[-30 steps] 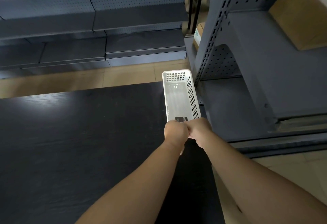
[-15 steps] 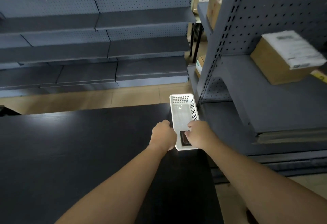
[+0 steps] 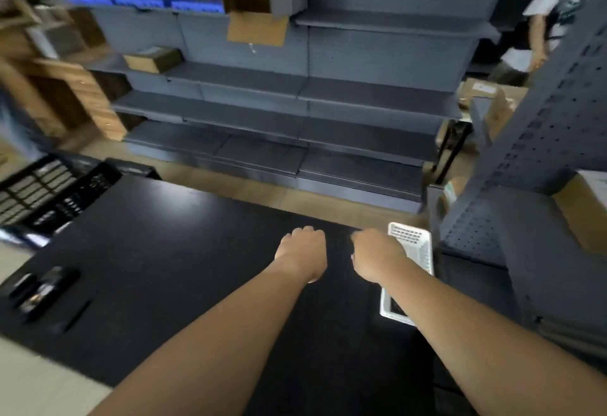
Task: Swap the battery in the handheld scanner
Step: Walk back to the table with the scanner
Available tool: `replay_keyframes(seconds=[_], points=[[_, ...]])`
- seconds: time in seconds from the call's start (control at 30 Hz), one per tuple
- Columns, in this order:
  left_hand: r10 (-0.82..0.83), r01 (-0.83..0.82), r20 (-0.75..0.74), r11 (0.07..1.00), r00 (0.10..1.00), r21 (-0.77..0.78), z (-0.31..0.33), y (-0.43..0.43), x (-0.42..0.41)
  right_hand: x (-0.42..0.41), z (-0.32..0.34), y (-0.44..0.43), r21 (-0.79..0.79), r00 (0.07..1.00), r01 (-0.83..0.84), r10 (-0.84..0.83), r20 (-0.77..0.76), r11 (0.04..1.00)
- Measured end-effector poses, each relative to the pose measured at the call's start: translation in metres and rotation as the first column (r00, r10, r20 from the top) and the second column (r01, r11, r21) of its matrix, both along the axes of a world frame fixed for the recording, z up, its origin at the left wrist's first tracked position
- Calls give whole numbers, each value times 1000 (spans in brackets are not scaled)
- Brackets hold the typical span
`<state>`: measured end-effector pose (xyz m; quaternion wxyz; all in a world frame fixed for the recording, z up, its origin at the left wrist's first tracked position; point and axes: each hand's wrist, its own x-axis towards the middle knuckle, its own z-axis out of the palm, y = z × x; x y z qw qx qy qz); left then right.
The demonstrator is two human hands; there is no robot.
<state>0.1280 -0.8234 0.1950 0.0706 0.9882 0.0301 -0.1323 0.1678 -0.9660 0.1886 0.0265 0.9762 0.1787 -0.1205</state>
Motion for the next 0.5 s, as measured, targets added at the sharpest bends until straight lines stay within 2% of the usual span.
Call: replay_keyframes(seconds=[0.13, 0.23, 0.37, 0.5], points=[[236, -237, 29, 971, 971, 15, 4, 69, -62, -22, -2, 83, 25, 969, -248, 248, -15, 969], [442, -443, 36, 896, 896, 24, 7, 128, -132, -64, -2, 157, 67, 905, -422, 425, -27, 904], [664, -667, 63, 744, 745, 39, 16, 199, -238, -145, 5, 250, 123, 760, -642, 650, -31, 757], [803, -809, 94, 587, 588, 43, 28, 252, -343, -231, 21, 331, 146, 585, -802, 811, -2, 579]])
